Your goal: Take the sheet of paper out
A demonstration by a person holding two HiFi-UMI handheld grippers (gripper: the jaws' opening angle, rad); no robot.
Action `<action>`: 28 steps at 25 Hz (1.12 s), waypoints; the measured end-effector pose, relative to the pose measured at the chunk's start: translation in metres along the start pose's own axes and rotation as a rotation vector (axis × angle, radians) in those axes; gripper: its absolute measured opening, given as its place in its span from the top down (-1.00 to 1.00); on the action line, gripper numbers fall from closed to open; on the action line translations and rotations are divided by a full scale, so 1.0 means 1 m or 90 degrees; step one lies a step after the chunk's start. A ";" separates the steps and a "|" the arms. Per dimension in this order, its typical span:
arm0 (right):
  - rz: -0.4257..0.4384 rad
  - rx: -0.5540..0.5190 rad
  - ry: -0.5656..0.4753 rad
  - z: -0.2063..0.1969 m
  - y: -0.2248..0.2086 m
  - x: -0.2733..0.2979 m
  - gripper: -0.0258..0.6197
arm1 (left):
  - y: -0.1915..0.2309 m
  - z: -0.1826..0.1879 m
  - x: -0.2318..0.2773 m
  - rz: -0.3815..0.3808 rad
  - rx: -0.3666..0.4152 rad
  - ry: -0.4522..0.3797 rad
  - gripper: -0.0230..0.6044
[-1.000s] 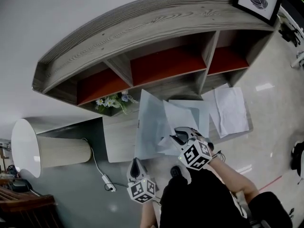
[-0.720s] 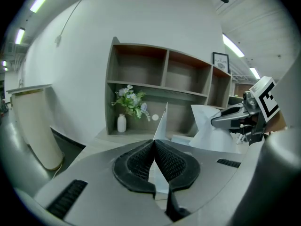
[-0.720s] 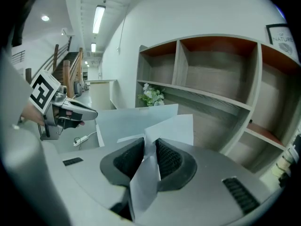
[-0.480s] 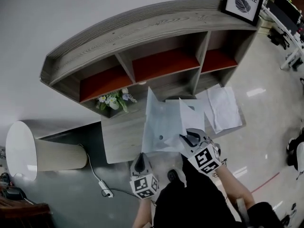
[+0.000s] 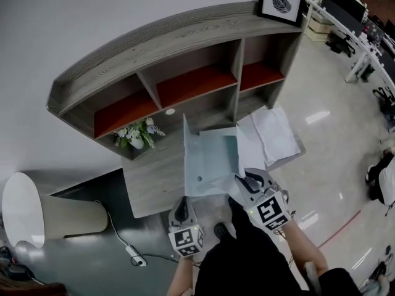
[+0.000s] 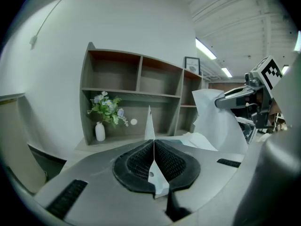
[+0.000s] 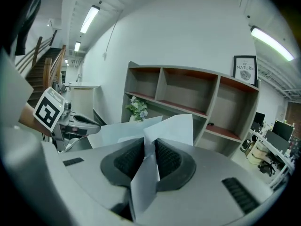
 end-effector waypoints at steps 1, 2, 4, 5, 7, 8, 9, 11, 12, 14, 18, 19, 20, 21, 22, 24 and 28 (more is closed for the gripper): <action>-0.005 0.001 0.001 -0.001 0.001 -0.005 0.70 | -0.002 0.000 -0.002 -0.006 0.004 -0.005 0.88; -0.012 0.005 0.002 -0.001 0.002 -0.010 0.70 | -0.003 0.001 -0.003 -0.012 0.007 -0.009 0.88; -0.026 0.020 -0.003 -0.003 0.005 -0.020 0.70 | -0.005 0.002 -0.007 -0.024 0.012 -0.014 0.88; -0.033 0.027 -0.006 -0.003 0.007 -0.025 0.71 | -0.005 0.002 -0.009 -0.030 0.013 -0.015 0.88; -0.044 0.021 -0.006 -0.001 0.010 -0.036 0.72 | -0.007 0.003 -0.014 -0.042 0.013 -0.020 0.88; -0.047 0.011 -0.005 0.000 0.012 -0.041 0.72 | -0.008 0.005 -0.017 -0.048 0.013 -0.024 0.88; -0.048 0.003 -0.006 0.002 0.014 -0.046 0.72 | -0.009 0.007 -0.019 -0.054 0.013 -0.029 0.88; -0.046 -0.001 -0.018 0.005 0.018 -0.056 0.72 | -0.012 0.012 -0.025 -0.065 0.013 -0.039 0.88; -0.043 -0.001 -0.026 0.007 0.020 -0.060 0.72 | -0.013 0.014 -0.028 -0.070 0.014 -0.044 0.88; -0.041 -0.003 -0.039 0.010 0.023 -0.069 0.72 | -0.015 0.020 -0.033 -0.077 0.017 -0.053 0.88; -0.044 -0.017 -0.063 0.019 0.024 -0.084 0.73 | -0.016 0.035 -0.044 -0.088 0.020 -0.073 0.88; -0.047 -0.018 -0.072 0.022 0.024 -0.088 0.73 | -0.017 0.039 -0.047 -0.092 0.019 -0.080 0.89; -0.050 -0.019 -0.084 0.024 0.023 -0.092 0.73 | -0.019 0.043 -0.049 -0.097 0.017 -0.087 0.89; -0.054 -0.019 -0.095 0.027 0.021 -0.096 0.73 | -0.021 0.047 -0.052 -0.101 0.014 -0.094 0.89; -0.059 -0.021 -0.107 0.029 0.019 -0.099 0.73 | -0.023 0.051 -0.053 -0.106 0.012 -0.101 0.89; -0.068 -0.026 -0.133 0.033 0.014 -0.106 0.73 | -0.030 0.060 -0.057 -0.116 0.010 -0.111 0.89; -0.080 0.019 -0.217 0.045 0.006 -0.119 0.73 | -0.042 0.075 -0.064 -0.141 0.003 -0.130 0.89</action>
Point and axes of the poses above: the fingertips, and each gripper's own axes: x forward along the fingers, y to its left, z out of its top, the point moved 7 cm from there along -x, backward along the fingers, and after that the axes turned 4 degrees about -z, right-handed, at the moved point
